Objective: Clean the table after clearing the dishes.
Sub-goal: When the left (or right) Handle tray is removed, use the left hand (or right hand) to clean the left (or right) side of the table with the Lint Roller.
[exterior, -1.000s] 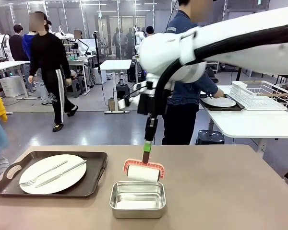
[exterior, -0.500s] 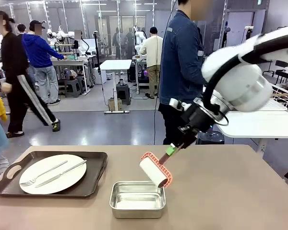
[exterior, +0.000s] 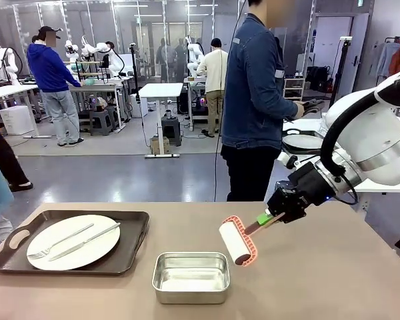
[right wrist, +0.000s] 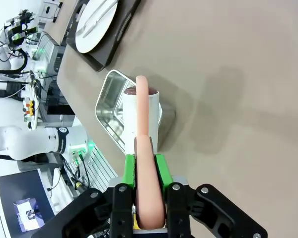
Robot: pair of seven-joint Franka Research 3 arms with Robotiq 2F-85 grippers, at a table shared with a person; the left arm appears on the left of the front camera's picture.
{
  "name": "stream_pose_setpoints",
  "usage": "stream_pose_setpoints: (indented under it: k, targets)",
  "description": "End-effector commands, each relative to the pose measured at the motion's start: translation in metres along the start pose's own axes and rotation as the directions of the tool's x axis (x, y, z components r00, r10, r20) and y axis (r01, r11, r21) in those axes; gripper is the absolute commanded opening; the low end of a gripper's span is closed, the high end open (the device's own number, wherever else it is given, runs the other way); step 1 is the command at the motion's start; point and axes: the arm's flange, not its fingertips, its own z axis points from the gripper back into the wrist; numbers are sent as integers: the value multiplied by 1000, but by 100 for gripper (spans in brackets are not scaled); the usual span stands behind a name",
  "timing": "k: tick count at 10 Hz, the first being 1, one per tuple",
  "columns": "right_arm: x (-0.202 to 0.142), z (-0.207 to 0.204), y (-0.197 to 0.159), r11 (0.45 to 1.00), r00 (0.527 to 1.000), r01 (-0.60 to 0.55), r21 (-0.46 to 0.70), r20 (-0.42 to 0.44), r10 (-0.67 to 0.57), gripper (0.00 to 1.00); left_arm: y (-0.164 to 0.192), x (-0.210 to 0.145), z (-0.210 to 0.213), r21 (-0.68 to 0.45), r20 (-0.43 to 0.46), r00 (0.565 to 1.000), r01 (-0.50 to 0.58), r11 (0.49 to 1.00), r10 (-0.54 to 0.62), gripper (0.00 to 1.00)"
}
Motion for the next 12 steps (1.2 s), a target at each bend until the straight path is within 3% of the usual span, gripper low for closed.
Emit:
stream_pose_setpoints:
  k: [1, 4, 5, 6, 7, 12]
  targets:
    - [4, -2, 1, 1000, 1000, -2, -4, 2, 2, 14, -2, -1, 3, 4, -1, 1000, 2, 1000, -2, 100]
    - [4, -2, 1, 1000, 1000, -2, -4, 2, 2, 14, -2, -1, 3, 4, -1, 1000, 2, 1000, -2, 100]
    - [1, -1, 0, 1000, 1000, 0, 1, -2, 0, 21, -2, -1, 3, 4, -1, 1000, 2, 1000, -2, 100]
    - [4, 4, -3, 994, 997, 70, 79, 32, -73, 21, -2, -1, 3, 4, -1, 1000, 2, 1000, -2, 100]
    - [7, 5, -8, 991, 992, 104, 83, 66, -110, 21, -2, -1, 3, 4, -1, 1000, 2, 1000, -2, 100]
    - [29, -24, -51, 983, 980, 181, -20, 82, -179, 21, -2, -1, 3, 4, -1, 1000, 2, 1000, -2, 100]
